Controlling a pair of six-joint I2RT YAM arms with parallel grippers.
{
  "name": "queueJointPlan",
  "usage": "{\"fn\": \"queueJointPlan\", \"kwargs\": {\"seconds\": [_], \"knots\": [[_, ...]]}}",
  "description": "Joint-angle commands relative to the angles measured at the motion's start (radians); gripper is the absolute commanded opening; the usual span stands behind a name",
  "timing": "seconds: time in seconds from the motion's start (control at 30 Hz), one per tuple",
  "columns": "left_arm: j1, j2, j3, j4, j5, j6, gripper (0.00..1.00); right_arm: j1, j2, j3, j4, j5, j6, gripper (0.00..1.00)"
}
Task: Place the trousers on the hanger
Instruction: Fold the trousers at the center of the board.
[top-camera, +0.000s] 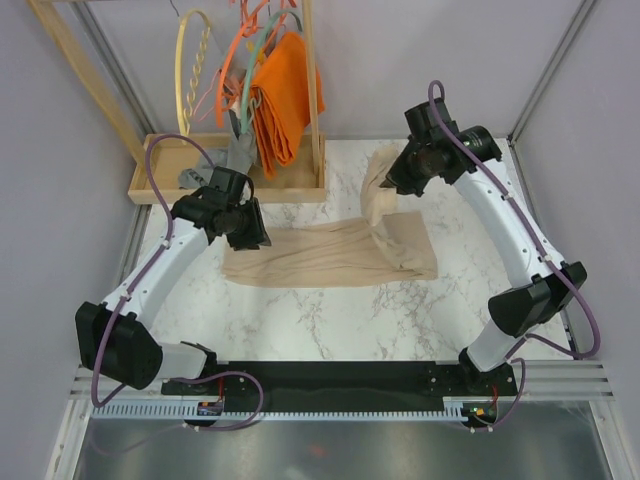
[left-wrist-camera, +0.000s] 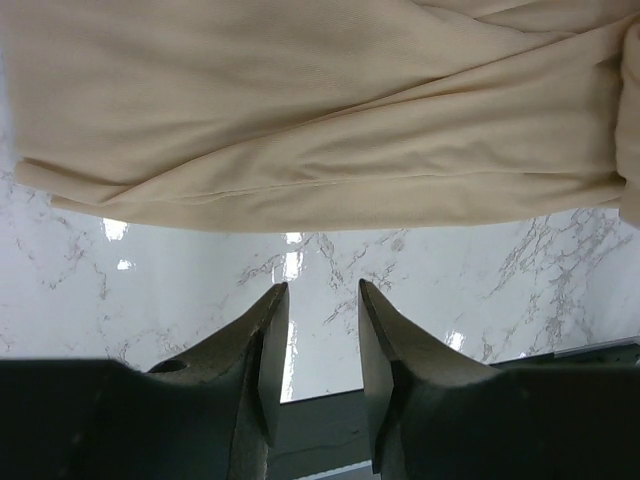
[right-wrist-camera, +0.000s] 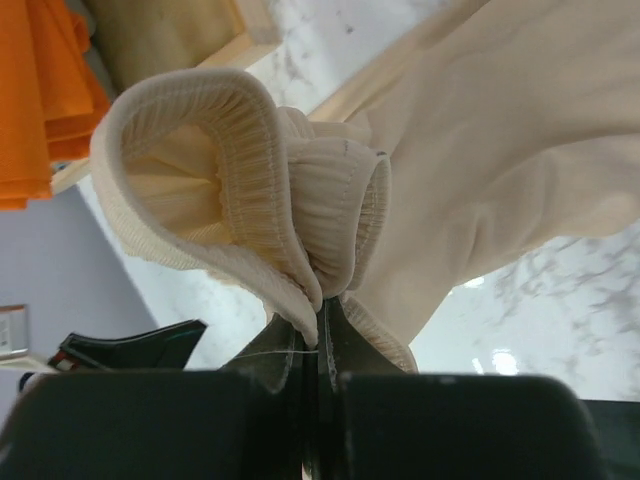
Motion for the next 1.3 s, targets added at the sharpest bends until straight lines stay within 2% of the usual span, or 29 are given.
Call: {"fn": "queueJointPlan", "kwargs": {"seconds": [0.0, 0.2, 0.33, 0.4, 0.67, 0.73, 0.97, 1.27], "knots": [[0.009, -0.021, 0.023, -0.009, -0.01, 0.048, 0.42, 0.076, -0.027, -0.013, 0.139, -0.062, 0.241, 0.0], [0.041, -0.006, 0.018, -0.013, -0.004, 0.043, 0.42, 0.2, 0.028, -0.006, 0.242, -0.039, 0.399, 0.0], [0.066, -0.001, 0.014, -0.016, -0.008, 0.04, 0.42, 0.232, 0.053, -0.012, 0.268, 0.014, 0.453, 0.0], [0.08, 0.002, 0.015, -0.02, -0.008, 0.04, 0.42, 0.234, 0.047, -0.062, 0.335, 0.021, 0.473, 0.0], [0.121, 0.003, 0.014, -0.037, -0.042, 0.037, 0.42, 0.246, 0.151, -0.061, 0.423, -0.027, 0.479, 0.0], [0.135, 0.005, 0.017, -0.042, -0.045, 0.035, 0.42, 0.255, 0.185, -0.067, 0.46, -0.027, 0.479, 0.04], [0.166, 0.002, 0.008, -0.049, -0.074, 0.026, 0.43, 0.298, 0.29, -0.036, 0.493, -0.064, 0.461, 0.09], [0.212, -0.018, -0.044, -0.06, -0.077, 0.015, 0.43, 0.404, 0.487, 0.033, 0.575, -0.065, 0.395, 0.19]]}}
